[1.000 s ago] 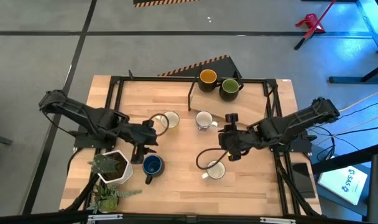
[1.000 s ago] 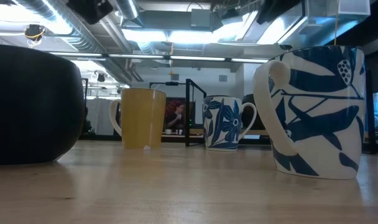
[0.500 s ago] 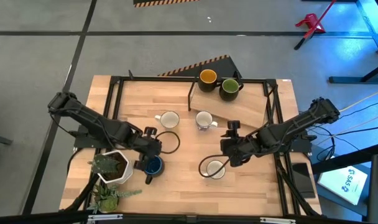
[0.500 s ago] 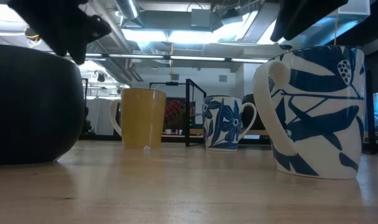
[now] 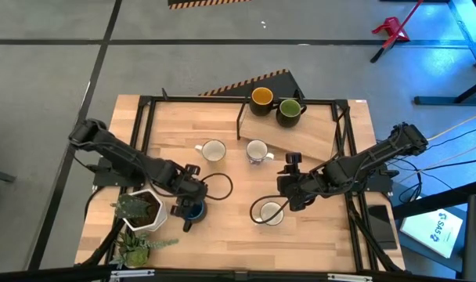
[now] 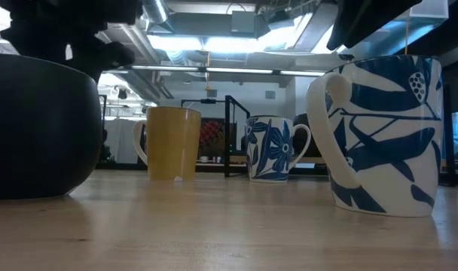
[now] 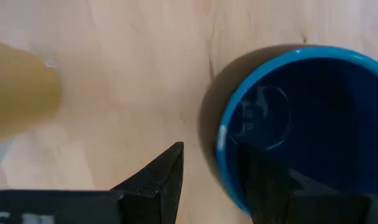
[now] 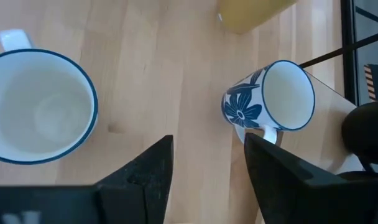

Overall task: Place coffee mugs
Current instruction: Put the black-blue mug on the shelf

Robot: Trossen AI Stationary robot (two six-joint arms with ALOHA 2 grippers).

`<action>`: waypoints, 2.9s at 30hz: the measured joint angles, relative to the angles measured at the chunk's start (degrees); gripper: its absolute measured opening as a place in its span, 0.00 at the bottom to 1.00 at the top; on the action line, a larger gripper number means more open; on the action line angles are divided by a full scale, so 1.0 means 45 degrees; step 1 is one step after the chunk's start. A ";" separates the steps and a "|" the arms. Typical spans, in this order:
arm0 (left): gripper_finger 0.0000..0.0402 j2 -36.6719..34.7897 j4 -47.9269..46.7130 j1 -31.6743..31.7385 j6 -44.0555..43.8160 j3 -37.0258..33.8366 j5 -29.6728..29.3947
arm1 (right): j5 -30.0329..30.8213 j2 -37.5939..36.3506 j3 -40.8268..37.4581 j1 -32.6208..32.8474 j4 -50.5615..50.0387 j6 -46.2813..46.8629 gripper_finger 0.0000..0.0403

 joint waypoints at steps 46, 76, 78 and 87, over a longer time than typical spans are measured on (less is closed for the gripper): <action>0.04 0.0756 0.1722 0.1248 -0.9663 -0.0005 -0.2039 | -0.0361 0.1030 0.0012 -0.0015 0.3572 -0.1972 0.45; 0.16 0.0722 -0.0802 0.1574 -0.8545 0.0031 -0.2959 | -0.1029 0.1025 0.0015 -0.0015 0.3565 -0.2006 0.45; 0.19 0.0722 -0.0766 0.1574 -0.8491 0.0032 -0.3178 | -0.1048 0.1025 0.0015 -0.0015 0.3573 -0.1987 0.45; 0.28 0.0670 -0.0460 0.1509 -0.7918 0.0029 -0.3175 | -0.1179 0.2000 0.0024 -0.0019 0.5703 -0.3215 0.45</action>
